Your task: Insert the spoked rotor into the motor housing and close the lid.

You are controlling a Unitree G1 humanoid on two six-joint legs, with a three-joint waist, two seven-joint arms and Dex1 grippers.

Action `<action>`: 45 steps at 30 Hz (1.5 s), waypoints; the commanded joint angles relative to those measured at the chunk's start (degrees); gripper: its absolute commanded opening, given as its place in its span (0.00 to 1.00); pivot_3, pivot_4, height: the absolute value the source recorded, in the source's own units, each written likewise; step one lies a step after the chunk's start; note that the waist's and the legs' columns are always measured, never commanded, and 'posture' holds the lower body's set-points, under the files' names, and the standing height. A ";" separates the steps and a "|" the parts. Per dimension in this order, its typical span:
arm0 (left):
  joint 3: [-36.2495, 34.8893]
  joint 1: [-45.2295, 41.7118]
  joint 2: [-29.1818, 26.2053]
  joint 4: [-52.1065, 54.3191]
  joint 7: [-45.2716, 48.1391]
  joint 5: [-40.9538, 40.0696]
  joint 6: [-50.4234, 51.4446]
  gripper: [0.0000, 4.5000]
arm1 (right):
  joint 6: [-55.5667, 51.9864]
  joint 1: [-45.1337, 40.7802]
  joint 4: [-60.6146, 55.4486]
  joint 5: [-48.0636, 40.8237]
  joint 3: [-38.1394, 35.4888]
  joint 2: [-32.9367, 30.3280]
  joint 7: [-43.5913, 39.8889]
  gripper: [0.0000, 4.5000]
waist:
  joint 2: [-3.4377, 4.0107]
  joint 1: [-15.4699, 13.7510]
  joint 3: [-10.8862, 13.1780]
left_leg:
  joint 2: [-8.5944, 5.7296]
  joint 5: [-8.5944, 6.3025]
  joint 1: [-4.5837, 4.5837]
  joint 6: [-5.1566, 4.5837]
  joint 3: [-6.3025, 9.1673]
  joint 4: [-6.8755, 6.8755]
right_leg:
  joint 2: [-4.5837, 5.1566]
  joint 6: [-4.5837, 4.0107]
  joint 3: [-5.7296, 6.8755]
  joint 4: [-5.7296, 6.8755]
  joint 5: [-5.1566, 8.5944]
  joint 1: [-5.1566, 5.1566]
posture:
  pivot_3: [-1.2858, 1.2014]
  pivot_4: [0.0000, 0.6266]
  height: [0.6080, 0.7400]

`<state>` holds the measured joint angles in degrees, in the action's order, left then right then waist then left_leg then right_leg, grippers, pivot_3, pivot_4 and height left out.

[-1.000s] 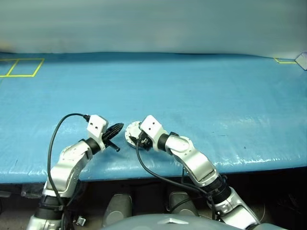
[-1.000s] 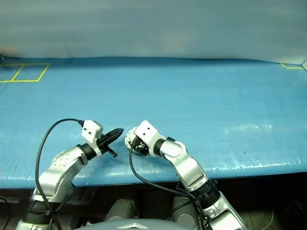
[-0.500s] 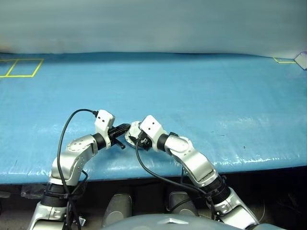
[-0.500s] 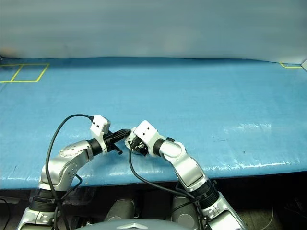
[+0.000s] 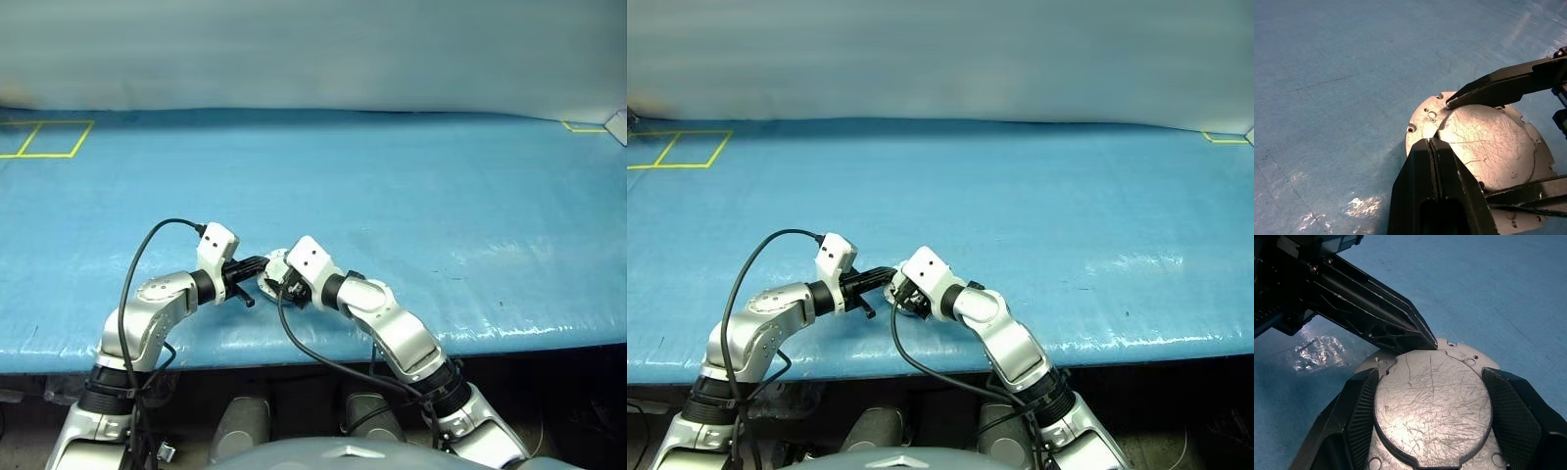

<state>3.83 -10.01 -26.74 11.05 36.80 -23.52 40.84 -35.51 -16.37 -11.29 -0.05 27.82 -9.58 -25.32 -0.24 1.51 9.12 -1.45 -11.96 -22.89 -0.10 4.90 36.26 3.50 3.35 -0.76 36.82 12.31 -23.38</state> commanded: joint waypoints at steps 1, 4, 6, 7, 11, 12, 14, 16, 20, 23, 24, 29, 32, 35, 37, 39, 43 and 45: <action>2.88 0.30 0.10 -1.39 1.00 0.70 1.57 0.00 | -0.87 2.00 0.84 -0.14 -1.66 -1.92 -0.66 0.83 | -0.04 -0.19 -0.03 | -0.01 0.00 0.00 0.00 0.00 -0.01 | 0.01 -0.01 0.00 -0.01 0.00 0.00 | 0.52 0.24 1.00; 3.07 0.16 -0.13 -1.63 0.95 1.04 1.38 0.00 | -1.42 4.60 -1.09 0.10 -3.46 -3.58 0.24 1.00 | -0.10 -0.57 -0.11 | -0.05 0.00 0.00 0.00 0.00 -0.09 | 0.06 0.03 0.00 -0.07 0.05 0.02 | 0.52 0.24 1.00; 3.03 0.33 -0.30 -1.66 0.99 1.24 1.18 0.00 | -3.18 6.96 -4.56 -1.77 -5.96 -4.16 0.02 1.00 | -0.13 -0.88 -0.14 | -0.06 -0.01 0.00 0.00 0.01 -0.18 | 0.07 0.03 0.00 -0.10 0.10 0.01 | 0.52 0.24 1.00; 2.85 0.45 -0.40 -1.58 1.01 1.20 1.20 0.00 | -4.38 8.54 -7.14 -3.72 -7.83 -4.46 -0.75 1.00 | -0.14 -0.92 -0.15 | -0.07 -0.01 -0.01 0.00 0.03 -0.20 | 0.08 0.04 0.00 -0.10 0.13 0.01 | 0.52 0.24 1.00; 2.35 0.89 -0.45 -1.53 0.71 1.52 0.84 0.00 | -10.07 14.58 -17.60 -13.48 -16.64 -4.83 -2.99 1.00 | -0.16 -0.95 -0.14 | -0.09 -0.03 -0.04 -0.02 0.05 -0.25 | 0.12 0.07 -0.01 -0.14 0.18 0.00 | 0.52 0.24 1.00; 2.25 0.99 -0.38 -1.52 0.61 1.56 0.70 0.00 | -12.21 15.78 -19.70 -16.26 -19.03 -4.59 -3.30 1.00 | -0.16 -0.90 -0.14 | -0.08 -0.03 -0.04 -0.02 0.03 -0.26 | 0.13 0.07 -0.01 -0.13 0.18 0.01 | 0.52 0.24 1.00; 2.13 1.09 -0.22 -1.53 0.57 1.57 0.53 0.00 | -15.80 17.75 -22.75 -21.00 -22.93 -4.34 -3.71 1.00 | -0.17 -0.85 -0.12 | -0.03 -0.03 -0.05 -0.02 0.03 -0.25 | 0.10 0.06 -0.02 -0.10 0.19 0.03 | 0.52 0.24 1.00; 2.19 1.16 -0.03 -1.65 0.56 1.75 0.35 0.00 | -19.98 18.95 -24.15 -25.75 -26.42 -2.90 -3.11 1.00 | -0.16 -0.82 -0.12 | 0.00 -0.03 -0.05 -0.02 0.02 -0.26 | 0.09 0.04 -0.01 -0.07 0.21 0.01 | 0.52 0.24 1.00; 2.71 1.53 0.42 -1.78 0.61 2.15 -0.20 0.00 | -28.77 19.45 -23.73 -33.34 -33.18 5.16 3.00 1.00 | -0.16 -0.84 -0.12 | 0.05 -0.03 -0.05 -0.01 0.03 -0.30 | 0.06 0.00 -0.01 -0.05 0.23 -0.03 | 0.52 0.24 1.00; 2.94 1.70 0.54 -1.78 0.62 2.42 -0.57 0.00 | -36.08 17.80 -21.34 -39.59 -39.55 15.71 9.56 1.00 | -0.15 -0.87 -0.12 | 0.03 -0.04 -0.08 -0.01 0.03 -0.34 | 0.11 -0.01 -0.02 -0.09 0.24 -0.12 | 0.52 0.24 1.00; 2.79 1.79 0.74 -1.77 0.50 2.37 -0.61 0.00 | -38.60 17.13 -20.28 -41.34 -41.44 18.94 11.55 1.00 | -0.10 -0.90 -0.12 | 0.02 -0.04 -0.09 0.00 0.03 -0.37 | 0.12 -0.01 -0.04 -0.11 0.23 -0.15 | 0.52 0.24 1.00; 2.65 2.76 1.04 -1.10 0.31 2.37 -0.47 0.00 | -43.50 14.59 -13.98 -49.65 -46.13 27.43 20.13 1.00 | -0.06 -0.86 -0.20 | -0.10 -0.09 -0.19 -0.09 -0.01 -0.39 | 0.26 0.06 0.00 -0.37 0.18 -0.12 | 0.52 0.24 1.00; 2.40 3.51 1.29 -0.65 -0.03 2.14 -0.26 0.00 | -42.03 13.89 -9.79 -54.61 -47.15 28.55 24.67 1.00 | -0.02 -0.79 -0.34 | -0.05 -0.10 -0.14 -0.09 0.00 -0.49 | 0.21 0.04 0.02 -0.42 0.20 -0.07 | 0.52 0.24 1.00; 2.45 4.19 1.51 -0.26 -0.14 2.09 -0.20 0.00 | -39.87 13.79 -6.94 -61.79 -46.63 29.17 28.98 1.00 | -0.01 -0.53 -0.54 | 0.01 -0.10 -0.04 -0.09 -0.01 -0.52 | 0.16 0.03 0.02 -0.45 0.21 -0.02 | 0.52 0.24 1.00; 2.44 4.35 1.63 -0.17 -0.19 2.06 -0.09 0.00 | -37.93 13.83 -5.53 -66.98 -45.26 28.76 31.77 1.00 | 0.00 -0.22 -0.62 | 0.03 -0.10 -0.02 -0.09 -0.03 -0.52 | 0.15 0.03 0.01 -0.46 0.21 0.00 | 0.52 0.24 1.00; 2.51 4.38 1.79 -0.28 -0.21 2.12 -0.05 0.00 | -35.68 13.58 -3.97 -72.01 -43.63 28.80 34.63 1.00 | 0.02 -0.08 -0.63 | 0.03 -0.10 -0.03 -0.09 -0.03 -0.51 | 0.15 0.04 0.00 -0.46 0.21 0.00 | 0.52 0.24 1.00; 2.65 4.19 2.00 -0.44 -0.17 2.21 0.00 0.00 | -30.96 13.29 -1.38 -79.29 -39.32 27.56 38.86 1.00 | 0.09 -0.13 -0.60 | 0.01 -0.09 -0.06 -0.10 -0.04 -0.56 | 0.15 0.04 0.00 -0.54 0.21 -0.02 | 0.52 0.24 1.00; 2.69 4.10 2.11 -0.51 -0.16 2.26 0.00 0.00 | -28.69 13.21 -0.29 -81.74 -36.95 26.64 40.11 1.00 | 0.09 -0.18 -0.60 | 0.00 -0.09 -0.08 -0.11 -0.03 -0.62 | 0.15 0.04 0.01 -0.61 0.21 -0.02 | 0.52 0.24 1.00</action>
<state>3.40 -7.34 -24.92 12.06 36.34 -21.89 39.01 -66.22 -3.27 -11.20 -78.26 -11.68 4.91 14.05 -0.15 1.32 8.52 -1.47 -12.05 -23.00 -0.22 4.87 35.62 3.64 3.40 -0.74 36.18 12.51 -23.39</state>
